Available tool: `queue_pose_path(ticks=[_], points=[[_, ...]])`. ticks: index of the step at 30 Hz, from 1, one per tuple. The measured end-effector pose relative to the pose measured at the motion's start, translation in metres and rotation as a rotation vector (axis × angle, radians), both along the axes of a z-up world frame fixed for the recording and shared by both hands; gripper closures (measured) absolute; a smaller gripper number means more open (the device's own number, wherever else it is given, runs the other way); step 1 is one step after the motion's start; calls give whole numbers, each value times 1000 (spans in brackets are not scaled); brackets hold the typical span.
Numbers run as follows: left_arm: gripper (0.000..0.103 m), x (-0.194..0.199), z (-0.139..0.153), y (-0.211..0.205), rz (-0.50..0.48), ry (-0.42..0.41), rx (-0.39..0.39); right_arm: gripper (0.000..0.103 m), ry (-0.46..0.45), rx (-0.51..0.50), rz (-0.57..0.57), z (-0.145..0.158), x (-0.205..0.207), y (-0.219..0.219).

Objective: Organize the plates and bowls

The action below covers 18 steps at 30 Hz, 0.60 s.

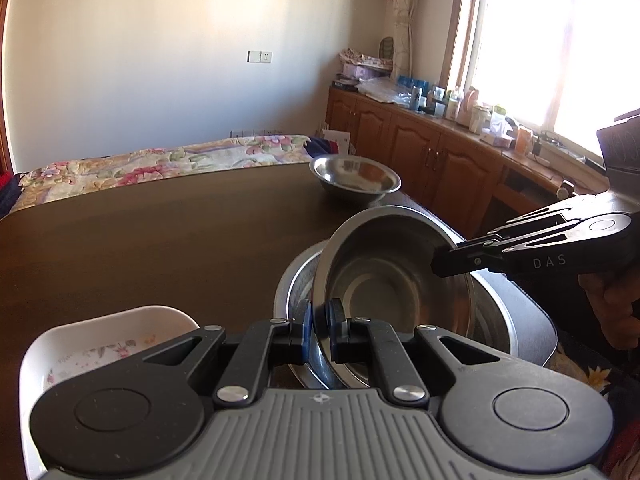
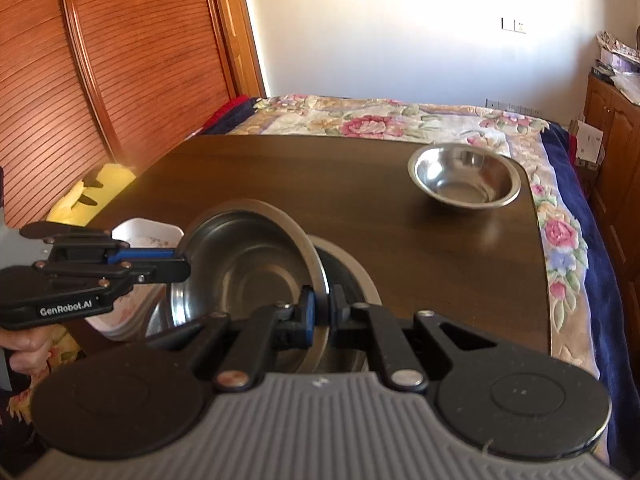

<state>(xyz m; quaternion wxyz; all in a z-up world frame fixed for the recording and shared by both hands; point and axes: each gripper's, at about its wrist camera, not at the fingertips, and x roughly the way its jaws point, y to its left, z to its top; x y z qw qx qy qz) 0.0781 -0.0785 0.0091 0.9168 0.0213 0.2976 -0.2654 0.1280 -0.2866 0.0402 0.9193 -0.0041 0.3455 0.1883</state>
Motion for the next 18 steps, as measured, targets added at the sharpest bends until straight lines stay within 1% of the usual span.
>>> queue_pose_path(ticks=[5, 13, 15, 18], points=[[93, 4, -5, -2, -1, 9, 4, 94, 8, -16, 1, -5, -1, 0], [93, 6, -6, -5, 0, 7, 13, 94, -6, -52, -1, -10, -3, 1], [93, 6, -6, -4, 1, 4, 13, 93, -20, -81, 2, -11, -4, 5], [93, 2, -4, -2, 9, -11, 9, 91, -63, -173, 16, -13, -7, 16]])
